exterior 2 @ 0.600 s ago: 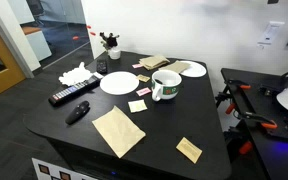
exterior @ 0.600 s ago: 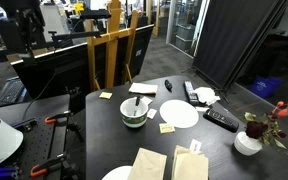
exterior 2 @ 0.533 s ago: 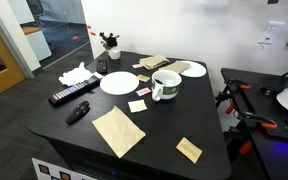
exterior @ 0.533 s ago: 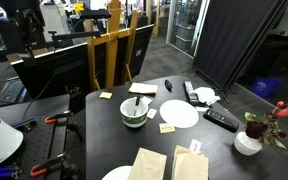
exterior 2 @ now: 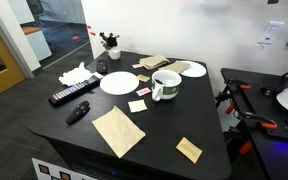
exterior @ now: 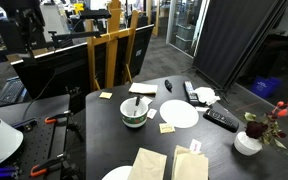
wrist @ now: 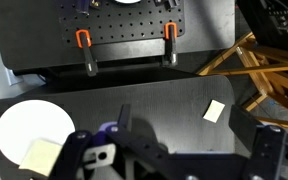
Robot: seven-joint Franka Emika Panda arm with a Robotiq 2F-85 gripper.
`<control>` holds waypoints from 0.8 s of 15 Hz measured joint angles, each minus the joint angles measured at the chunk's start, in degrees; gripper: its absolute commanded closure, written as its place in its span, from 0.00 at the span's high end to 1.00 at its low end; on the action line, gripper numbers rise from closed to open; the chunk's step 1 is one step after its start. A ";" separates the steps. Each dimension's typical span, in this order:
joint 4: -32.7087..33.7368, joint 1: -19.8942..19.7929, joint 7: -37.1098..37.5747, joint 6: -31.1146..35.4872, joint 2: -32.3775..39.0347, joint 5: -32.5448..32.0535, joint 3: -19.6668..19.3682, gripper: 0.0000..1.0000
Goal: Take the black marker out of the green and white mug
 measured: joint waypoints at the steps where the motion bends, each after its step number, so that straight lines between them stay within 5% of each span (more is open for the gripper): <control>1: 0.00 0.00 0.00 0.00 0.00 0.00 0.01 1.00; 12: 0.92 2.04 -7.47 20.63 9.82 -1.50 1.81 1.00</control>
